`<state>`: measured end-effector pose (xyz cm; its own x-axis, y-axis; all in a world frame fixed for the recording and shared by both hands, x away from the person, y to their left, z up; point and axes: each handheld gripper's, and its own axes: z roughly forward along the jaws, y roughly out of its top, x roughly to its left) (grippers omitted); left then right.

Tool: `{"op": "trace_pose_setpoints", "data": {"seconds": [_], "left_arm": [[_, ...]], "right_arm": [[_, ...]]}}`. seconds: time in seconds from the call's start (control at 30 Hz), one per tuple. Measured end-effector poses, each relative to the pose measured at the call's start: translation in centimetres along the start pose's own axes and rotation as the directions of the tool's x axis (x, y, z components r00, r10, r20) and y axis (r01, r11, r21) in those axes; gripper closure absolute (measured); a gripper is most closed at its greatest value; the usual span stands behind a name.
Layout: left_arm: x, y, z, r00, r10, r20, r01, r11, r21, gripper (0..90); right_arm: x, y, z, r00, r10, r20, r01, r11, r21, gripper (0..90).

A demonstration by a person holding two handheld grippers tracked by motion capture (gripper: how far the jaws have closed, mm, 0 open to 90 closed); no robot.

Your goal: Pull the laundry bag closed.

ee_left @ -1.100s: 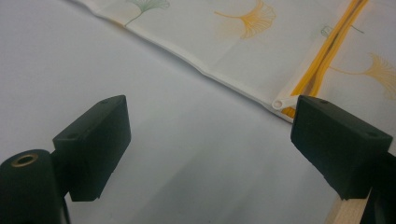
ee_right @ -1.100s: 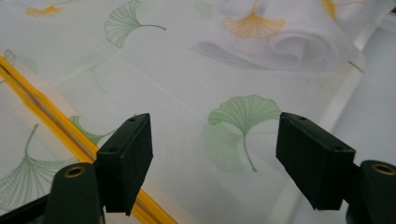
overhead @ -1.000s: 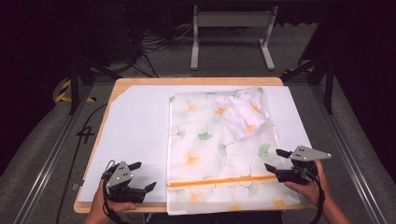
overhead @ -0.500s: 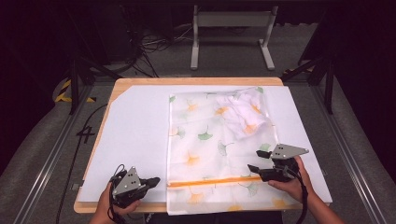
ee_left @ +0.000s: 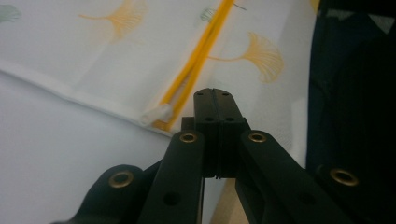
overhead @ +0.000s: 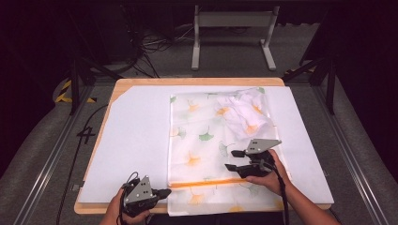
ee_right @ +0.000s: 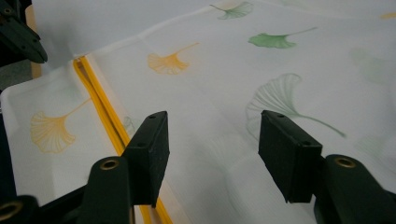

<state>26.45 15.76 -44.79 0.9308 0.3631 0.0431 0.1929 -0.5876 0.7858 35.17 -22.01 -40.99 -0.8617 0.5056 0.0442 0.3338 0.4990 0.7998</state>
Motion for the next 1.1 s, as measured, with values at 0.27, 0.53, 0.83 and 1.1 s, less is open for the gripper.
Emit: {"op": "trace_pose_setpoints", "data": {"seconds": [0.27, 0.53, 0.83, 1.1], "left_arm": [[-0.3, -0.2, 0.6, 0.9999, 0.003, 0.013, -0.004, 0.9998, 0.020, 90.0], [-0.4, -0.2, 1.1, 0.9999, 0.011, 0.005, -0.011, 0.9991, 0.041, 90.0], [-0.4, -0.4, 1.4, 0.9998, 0.014, 0.017, -0.015, 0.9983, 0.056, 90.0], [-0.4, -0.4, 1.4, 0.9997, 0.018, 0.015, -0.019, 0.9977, 0.064, 90.0]], "right_arm": [[2.0, 2.5, 3.8, 0.9943, -0.059, -0.089, 0.062, 0.9976, 0.031, 43.8], [4.2, 4.7, 7.2, 0.9750, -0.113, -0.192, 0.126, 0.9902, 0.060, 44.6], [6.7, 7.0, 10.6, 0.9425, -0.170, -0.288, 0.202, 0.9757, 0.086, 49.6], [8.3, 8.2, 13.2, 0.9126, -0.179, -0.368, 0.240, 0.9623, 0.128, 51.9]]}}
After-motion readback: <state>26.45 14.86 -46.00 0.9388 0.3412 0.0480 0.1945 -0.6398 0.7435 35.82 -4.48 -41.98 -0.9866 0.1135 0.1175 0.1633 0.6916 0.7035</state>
